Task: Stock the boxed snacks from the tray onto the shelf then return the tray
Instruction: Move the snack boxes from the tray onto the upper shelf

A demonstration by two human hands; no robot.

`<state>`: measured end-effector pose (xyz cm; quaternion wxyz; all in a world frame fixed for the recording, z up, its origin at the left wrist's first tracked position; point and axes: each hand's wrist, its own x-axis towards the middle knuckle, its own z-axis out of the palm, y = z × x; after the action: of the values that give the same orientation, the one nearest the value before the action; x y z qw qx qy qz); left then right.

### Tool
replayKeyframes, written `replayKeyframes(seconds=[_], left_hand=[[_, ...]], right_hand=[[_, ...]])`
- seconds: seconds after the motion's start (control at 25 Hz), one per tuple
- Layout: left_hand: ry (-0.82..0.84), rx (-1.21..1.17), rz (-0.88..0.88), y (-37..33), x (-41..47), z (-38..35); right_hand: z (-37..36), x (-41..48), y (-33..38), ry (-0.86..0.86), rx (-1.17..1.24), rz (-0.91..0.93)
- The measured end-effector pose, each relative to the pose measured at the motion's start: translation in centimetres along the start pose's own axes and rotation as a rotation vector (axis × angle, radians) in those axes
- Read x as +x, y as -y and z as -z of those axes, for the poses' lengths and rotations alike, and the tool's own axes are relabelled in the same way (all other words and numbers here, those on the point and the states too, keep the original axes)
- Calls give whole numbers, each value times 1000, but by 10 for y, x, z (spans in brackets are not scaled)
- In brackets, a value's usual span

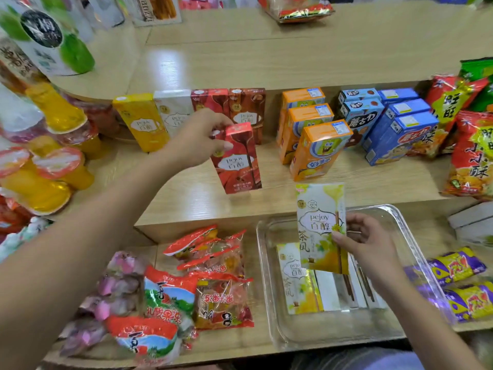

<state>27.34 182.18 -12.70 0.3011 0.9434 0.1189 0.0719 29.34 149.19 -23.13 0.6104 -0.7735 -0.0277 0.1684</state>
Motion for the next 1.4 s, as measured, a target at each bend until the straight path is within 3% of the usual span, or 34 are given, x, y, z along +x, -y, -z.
replayKeyframes(seconds=[0.2, 0.36, 0.64, 1.0, 1.4], left_hand=[[-160, 133, 32, 44, 58, 15], [-181, 219, 27, 64, 89, 9], [-250, 392, -126, 76, 97, 5], [-369, 237, -75, 88, 93, 2], [-399, 359, -167, 101, 89, -10]], right_hand=[[-27, 4, 1, 62, -11, 27], [-42, 14, 1, 70, 8, 36], [-52, 23, 3, 50, 17, 34], [-62, 27, 7, 65, 79, 65], [-72, 34, 9, 107, 101, 65]])
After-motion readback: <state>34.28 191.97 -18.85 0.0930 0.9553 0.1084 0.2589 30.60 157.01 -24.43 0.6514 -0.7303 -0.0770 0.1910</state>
